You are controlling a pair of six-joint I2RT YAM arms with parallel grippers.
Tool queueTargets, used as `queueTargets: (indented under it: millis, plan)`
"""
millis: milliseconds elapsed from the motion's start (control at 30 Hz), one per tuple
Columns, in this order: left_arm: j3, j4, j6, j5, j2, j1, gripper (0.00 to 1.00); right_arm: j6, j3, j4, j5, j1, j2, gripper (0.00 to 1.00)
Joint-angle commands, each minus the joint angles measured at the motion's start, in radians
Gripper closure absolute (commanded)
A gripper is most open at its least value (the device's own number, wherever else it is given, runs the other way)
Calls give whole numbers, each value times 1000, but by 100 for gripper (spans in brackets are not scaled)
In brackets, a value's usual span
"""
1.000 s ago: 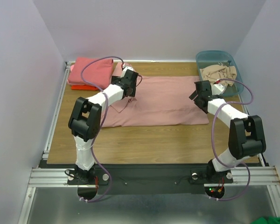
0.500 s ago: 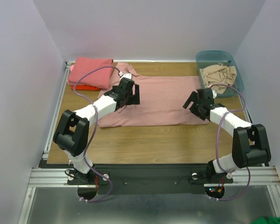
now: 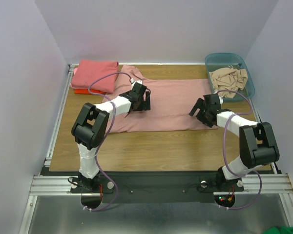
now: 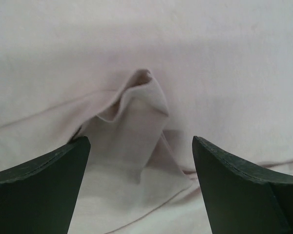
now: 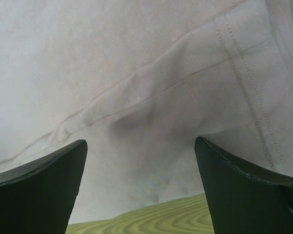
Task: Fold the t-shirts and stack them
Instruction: Fold the tshirt
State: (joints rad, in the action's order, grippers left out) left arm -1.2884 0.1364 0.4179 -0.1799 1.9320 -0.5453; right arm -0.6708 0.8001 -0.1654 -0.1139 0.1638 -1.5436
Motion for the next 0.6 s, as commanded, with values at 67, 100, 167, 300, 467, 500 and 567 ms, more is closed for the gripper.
queueTargets:
  millis: [67, 100, 167, 300, 467, 500, 567]
  plan:
    - [-124, 55, -43, -119, 51, 74, 2, -38, -73, 6, -93, -4, -42, 2]
    - [-161, 58, -59, -137, 65, 99, 2, -42, -78, 1, -111, -7, -42, 2]
    - [-237, 80, -108, -171, 114, 122, 2, -47, -88, -6, -133, -6, -42, 2]
    - [-386, 140, -149, -155, 168, 165, 2, -38, -90, -16, -139, -7, -32, 2]
    - [-399, 129, -149, -61, 84, 137, 2, 2, -67, -16, -122, -9, 10, 2]
    - [-370, 129, -148, -69, 64, 127, 2, 11, -62, -16, -109, -7, 20, 2]
    - [-326, 118, -139, -96, -10, 79, 2, 36, -41, -16, -93, -7, 46, 2]
